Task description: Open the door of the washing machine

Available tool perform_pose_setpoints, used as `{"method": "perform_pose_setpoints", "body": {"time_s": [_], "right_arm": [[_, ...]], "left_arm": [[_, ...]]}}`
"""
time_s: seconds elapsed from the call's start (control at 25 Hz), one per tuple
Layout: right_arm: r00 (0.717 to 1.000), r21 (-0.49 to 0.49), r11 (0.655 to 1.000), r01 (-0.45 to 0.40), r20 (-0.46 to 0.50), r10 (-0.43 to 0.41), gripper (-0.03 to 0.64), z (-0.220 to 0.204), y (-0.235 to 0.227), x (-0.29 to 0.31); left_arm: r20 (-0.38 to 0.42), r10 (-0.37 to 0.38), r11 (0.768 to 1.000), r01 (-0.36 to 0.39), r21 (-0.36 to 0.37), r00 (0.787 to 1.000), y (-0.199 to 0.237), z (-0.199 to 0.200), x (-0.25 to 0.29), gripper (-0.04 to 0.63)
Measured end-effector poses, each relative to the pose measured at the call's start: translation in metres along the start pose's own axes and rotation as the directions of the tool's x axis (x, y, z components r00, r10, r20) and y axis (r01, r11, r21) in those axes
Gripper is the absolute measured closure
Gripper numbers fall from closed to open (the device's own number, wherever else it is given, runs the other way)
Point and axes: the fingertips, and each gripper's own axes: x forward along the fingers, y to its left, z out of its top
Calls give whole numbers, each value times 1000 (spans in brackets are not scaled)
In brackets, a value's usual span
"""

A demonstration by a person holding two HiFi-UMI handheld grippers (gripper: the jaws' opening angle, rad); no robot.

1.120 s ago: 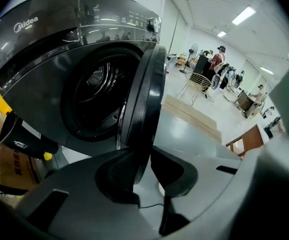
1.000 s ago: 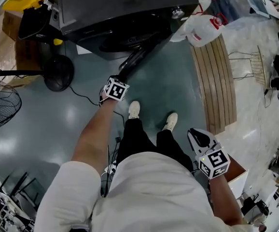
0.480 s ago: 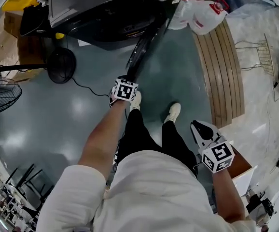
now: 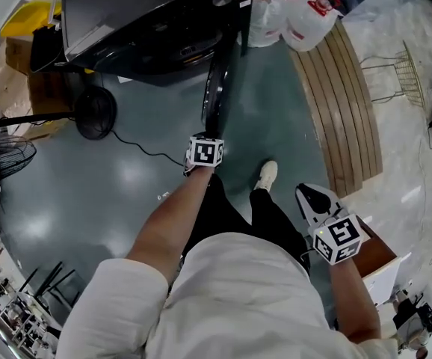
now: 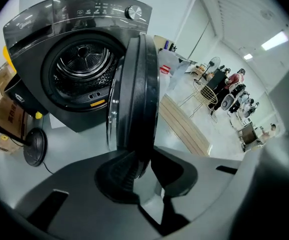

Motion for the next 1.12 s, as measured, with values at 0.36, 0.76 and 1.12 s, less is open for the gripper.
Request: {"method": "perform_pose_setpoints", "body": {"time_s": [0.36,0.76,1.12], "right_arm": [[1000,18,1000,18,9,-18,585,-15,-37,-33],[998,40,998,51,20,-51,586,-41,-78,-71],[997,63,995,74,19,-75,586,-57,-106,-95]], "left_arm": [[6,-38,991,39,-125,999,-79,8,20,506],[6,-63,968,62,-245,998,-157,31,49,506],[17,-111,956,111,-270,994,-215,61,72,517]]}}
